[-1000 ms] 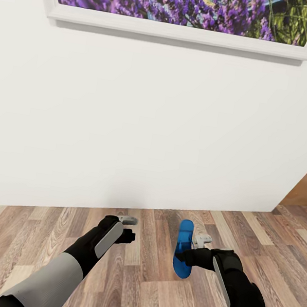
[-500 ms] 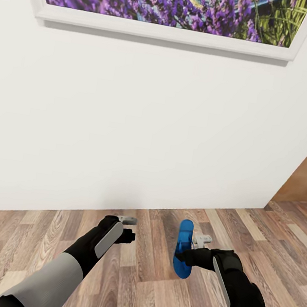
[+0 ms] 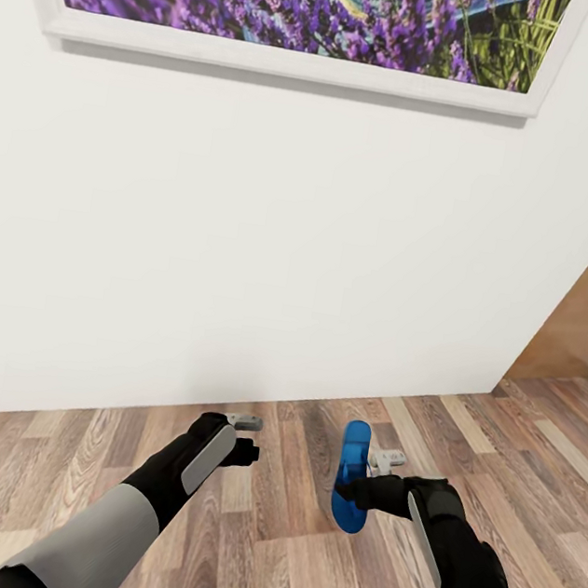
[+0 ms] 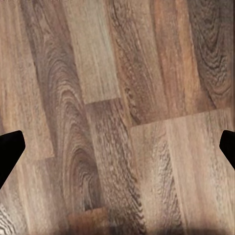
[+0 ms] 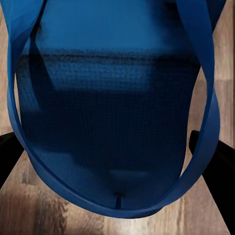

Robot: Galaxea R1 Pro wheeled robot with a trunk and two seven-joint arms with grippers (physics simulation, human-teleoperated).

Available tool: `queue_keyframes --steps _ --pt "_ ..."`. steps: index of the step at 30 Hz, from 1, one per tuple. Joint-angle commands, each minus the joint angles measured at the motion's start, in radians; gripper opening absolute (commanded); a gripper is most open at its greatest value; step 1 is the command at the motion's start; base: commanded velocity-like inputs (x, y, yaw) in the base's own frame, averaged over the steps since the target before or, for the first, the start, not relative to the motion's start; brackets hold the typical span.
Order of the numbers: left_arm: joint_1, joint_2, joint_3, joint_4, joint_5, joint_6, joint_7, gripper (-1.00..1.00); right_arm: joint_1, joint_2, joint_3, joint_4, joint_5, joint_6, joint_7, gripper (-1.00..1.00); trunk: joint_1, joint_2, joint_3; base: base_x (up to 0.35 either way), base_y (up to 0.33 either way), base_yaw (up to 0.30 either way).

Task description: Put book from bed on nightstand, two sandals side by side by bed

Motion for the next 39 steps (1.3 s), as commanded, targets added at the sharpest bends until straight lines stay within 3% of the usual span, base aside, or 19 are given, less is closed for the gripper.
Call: queue_keyframes --steps 1,27,39 --pt "-0.001 0.000 -0.001 -0.001 0.010 0.001 0.010 1.00 -0.001 -0.001 0.001 -0.001 0.008 0.003 0.006 -1.00 0.000 0.000 0.000 0.000 0.000 -0.100" --pt "-0.001 0.000 -0.001 -0.001 0.010 0.002 0.011 1.00 -0.001 -0.001 0.001 -0.001 0.008 0.003 0.006 -1.00 0.000 0.000 0.013 -0.003 0.000 -0.100" --pt "-0.001 0.000 -0.001 -0.002 0.010 0.005 0.010 1.00 -0.001 -0.001 0.001 -0.001 0.008 0.003 0.006 -1.00 0.000 0.000 0.019 -0.154 0.000 -0.100"
